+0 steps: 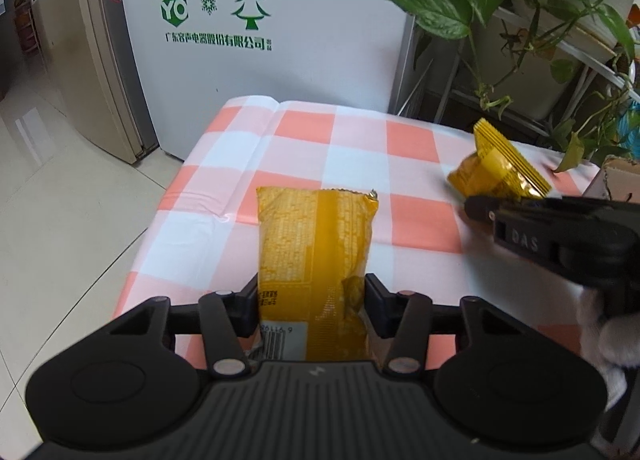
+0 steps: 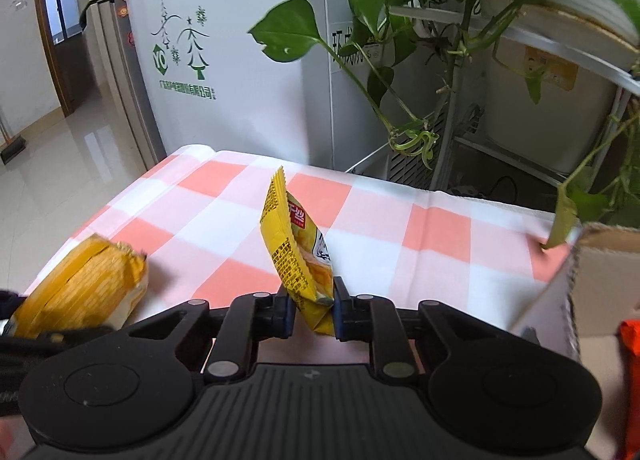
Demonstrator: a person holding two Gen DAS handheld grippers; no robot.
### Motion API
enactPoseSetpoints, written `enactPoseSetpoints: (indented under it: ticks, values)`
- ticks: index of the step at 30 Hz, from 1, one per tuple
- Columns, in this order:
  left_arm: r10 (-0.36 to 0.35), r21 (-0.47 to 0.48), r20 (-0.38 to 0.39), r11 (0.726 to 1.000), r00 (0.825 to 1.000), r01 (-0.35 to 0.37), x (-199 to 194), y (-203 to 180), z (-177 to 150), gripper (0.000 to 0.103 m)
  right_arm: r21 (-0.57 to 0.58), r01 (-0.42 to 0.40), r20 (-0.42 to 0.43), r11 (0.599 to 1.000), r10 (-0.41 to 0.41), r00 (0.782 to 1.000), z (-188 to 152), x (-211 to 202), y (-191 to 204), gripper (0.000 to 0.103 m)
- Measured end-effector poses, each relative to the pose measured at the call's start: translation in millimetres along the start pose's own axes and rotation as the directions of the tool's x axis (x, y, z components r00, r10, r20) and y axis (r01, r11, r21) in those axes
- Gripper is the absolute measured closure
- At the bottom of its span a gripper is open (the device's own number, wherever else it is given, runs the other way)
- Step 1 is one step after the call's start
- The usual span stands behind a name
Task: Organize snacks
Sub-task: 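Lift the yellow bread bag with left while right grasps the yellow biscuit packet, then carry both yellow bags over the cardboard box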
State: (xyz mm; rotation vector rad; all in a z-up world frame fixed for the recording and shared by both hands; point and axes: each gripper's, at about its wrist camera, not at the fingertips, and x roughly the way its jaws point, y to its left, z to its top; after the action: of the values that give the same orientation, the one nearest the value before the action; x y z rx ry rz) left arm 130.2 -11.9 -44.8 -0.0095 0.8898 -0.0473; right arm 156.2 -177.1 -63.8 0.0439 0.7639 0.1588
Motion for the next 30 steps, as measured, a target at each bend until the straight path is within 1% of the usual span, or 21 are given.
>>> enactPoseSetpoints:
  ticks: [4, 10, 13, 17, 22, 30]
  values:
    - [0.001, -0.003, 0.020, 1.000, 1.000, -0.001, -8, 2, -3, 0.053, -0.004, 0.007, 0.006, 1.000, -0.007, 1.000, -2, -20, 5, 0.080]
    - [-0.008, -0.036, 0.048, 0.999, 0.999, 0.010, -28, 6, -13, 0.053, -0.004, 0.009, 0.032, 1.000, -0.009, 0.999, -4, -59, 8, 0.080]
    - [-0.021, -0.049, 0.054, 0.999, 0.998, 0.024, -39, 5, -23, 0.053, -0.001, 0.006, 0.047, 1.000, -0.006, 0.999, -7, -78, 9, 0.080]
    - [-0.049, -0.079, 0.056, 0.995, 0.997, 0.054, -53, 4, -37, 0.053, -0.034, 0.016, 0.052, 0.999, -0.015, 0.999, -18, -98, 16, 0.080]
    - [-0.058, -0.062, 0.079, 0.996, 0.995, 0.063, -71, 0, -51, 0.053, -0.062, 0.017, 0.054, 0.998, -0.013, 0.998, -31, -119, 21, 0.080]
    - [-0.045, -0.033, 0.122, 0.998, 0.992, 0.049, -99, 1, -68, 0.053, -0.039, 0.018, 0.092, 0.999, -0.015, 0.996, -37, -154, 19, 0.080]
